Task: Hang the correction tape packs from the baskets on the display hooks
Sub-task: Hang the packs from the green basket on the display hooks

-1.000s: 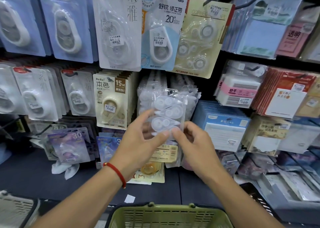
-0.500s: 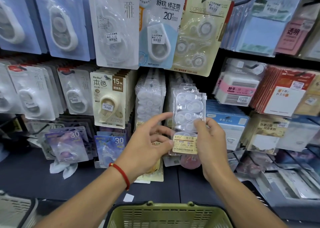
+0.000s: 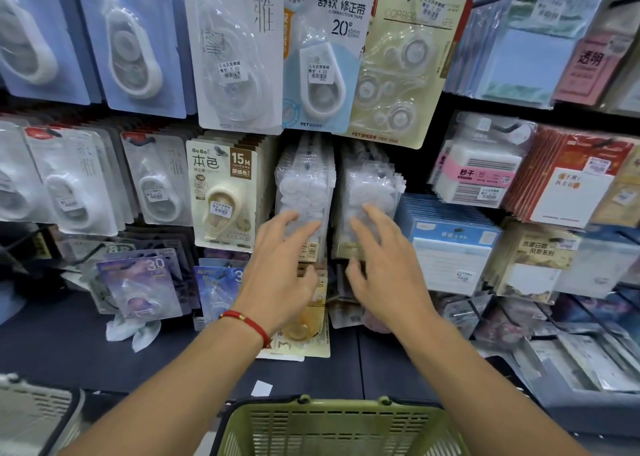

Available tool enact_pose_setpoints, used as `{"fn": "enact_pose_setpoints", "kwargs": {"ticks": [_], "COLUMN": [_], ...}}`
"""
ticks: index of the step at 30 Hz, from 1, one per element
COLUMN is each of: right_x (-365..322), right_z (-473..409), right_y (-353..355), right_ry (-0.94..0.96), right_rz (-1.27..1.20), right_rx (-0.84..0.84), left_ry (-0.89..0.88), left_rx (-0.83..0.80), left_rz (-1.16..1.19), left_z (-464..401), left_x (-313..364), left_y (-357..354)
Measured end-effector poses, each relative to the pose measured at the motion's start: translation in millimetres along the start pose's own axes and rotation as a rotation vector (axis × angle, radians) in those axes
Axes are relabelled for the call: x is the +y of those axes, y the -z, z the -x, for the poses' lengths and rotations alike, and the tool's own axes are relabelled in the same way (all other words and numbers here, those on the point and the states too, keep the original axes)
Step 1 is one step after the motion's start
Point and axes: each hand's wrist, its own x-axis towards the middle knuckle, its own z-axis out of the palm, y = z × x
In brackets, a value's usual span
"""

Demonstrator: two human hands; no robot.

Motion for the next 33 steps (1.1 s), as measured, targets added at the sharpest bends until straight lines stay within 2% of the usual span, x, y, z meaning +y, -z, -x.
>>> {"fn": "enact_pose_setpoints", "kwargs": {"ticks": [4,8,10,13,16,18,21,26,28,30,32,33], "right_x": [13,20,16,8,3,6,15,32,34,30,22,18], "right_z": [-26,-39,-39,-29,-1,27,83,210,262,302,327,335], "right_y": [-16,-21,-20,-13,-8,-13,-31,-89,-112,-134,-152,-159], "right_ry": [-0.059,-0.087,-0.073,-0.054,-0.052,-0.025,-0.037,-0.118,-0.169,-0.200,-0.231,-0.247], "right_rz": [0.083,0.048,0.005,-0.060,-0.120,-0.097,-0.084,-0.030,-0.061,-0.098,-0.154,-0.181], "right_rx": [-0.197,-0.286,-0.285,-0.194,-0.168,-0.339,-0.747,-1.332,-1.541,-1.668,-1.707,-1.712], "left_ry": [0.021,-0.015,-0.034,-0.029,-0.035,-0.042,0.004,0.227,0.253,0.220,0.158,0.105], "left_rx": [-0.118,-0.131,-0.141,-0.151,-0.284,-0.424,-0.594,-0.762,-0.794,-0.749,-0.704,-0.742], "left_rz": [-0.095,-0.130,-0.150,-0.154,-0.214,-0.272,-0.357,-0.439,-0.464,-0.525,-0.614,-0.657], "left_z": [0,2,5,13,29,51,107,232,270,289,292,290], "left_x": [-9,-14,-16,-19,-27,-37,-63,-112,-116,-114,-110,-107], "left_y": [-8,-12,-12,-11,-15,-24,-44,-84,-93,-98,-102,-105]}}
